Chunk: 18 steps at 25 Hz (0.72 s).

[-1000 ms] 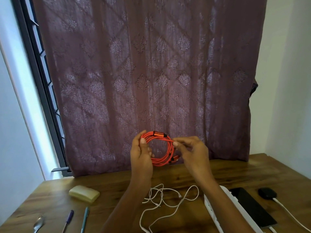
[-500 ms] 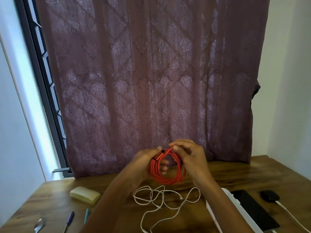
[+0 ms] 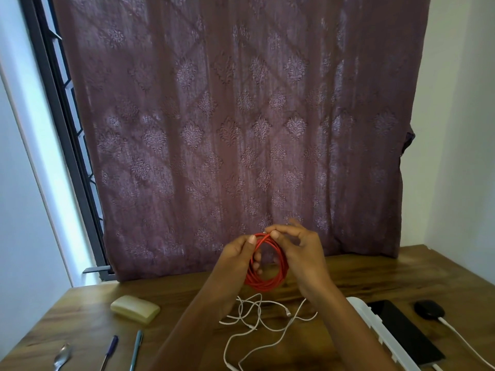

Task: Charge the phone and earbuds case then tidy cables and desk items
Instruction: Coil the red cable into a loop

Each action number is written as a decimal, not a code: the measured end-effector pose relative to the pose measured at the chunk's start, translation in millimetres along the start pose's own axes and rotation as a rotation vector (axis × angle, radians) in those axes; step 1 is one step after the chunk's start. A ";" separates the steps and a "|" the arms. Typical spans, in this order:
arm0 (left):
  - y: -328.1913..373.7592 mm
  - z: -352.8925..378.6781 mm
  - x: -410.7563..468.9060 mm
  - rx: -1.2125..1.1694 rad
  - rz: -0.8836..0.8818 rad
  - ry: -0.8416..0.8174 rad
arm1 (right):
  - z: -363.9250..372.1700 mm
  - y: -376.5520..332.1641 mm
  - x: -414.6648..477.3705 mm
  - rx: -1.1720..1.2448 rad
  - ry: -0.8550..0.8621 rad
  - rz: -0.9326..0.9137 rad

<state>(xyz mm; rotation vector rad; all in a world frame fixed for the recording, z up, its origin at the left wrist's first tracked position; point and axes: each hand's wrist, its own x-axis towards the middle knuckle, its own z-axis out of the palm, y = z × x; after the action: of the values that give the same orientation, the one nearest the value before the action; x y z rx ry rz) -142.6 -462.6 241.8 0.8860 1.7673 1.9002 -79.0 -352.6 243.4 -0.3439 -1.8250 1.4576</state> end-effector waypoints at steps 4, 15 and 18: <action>-0.3 0.6 0.8 0.035 -0.004 0.003 | -2.8 -1.2 0.7 0.119 -0.011 -0.017; 1.6 -7.2 3.3 0.154 0.213 -0.139 | -6.1 -3.2 5.8 0.045 -0.136 -0.142; 1.4 -4.9 3.6 0.161 0.242 -0.058 | -6.5 -6.6 4.3 0.056 -0.121 -0.141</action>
<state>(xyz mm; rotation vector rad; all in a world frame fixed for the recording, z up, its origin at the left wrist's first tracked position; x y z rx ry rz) -148.4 -464.0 243.9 1.2510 1.8701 1.8724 -75.7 -347.3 251.5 -0.0994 -1.8592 1.4549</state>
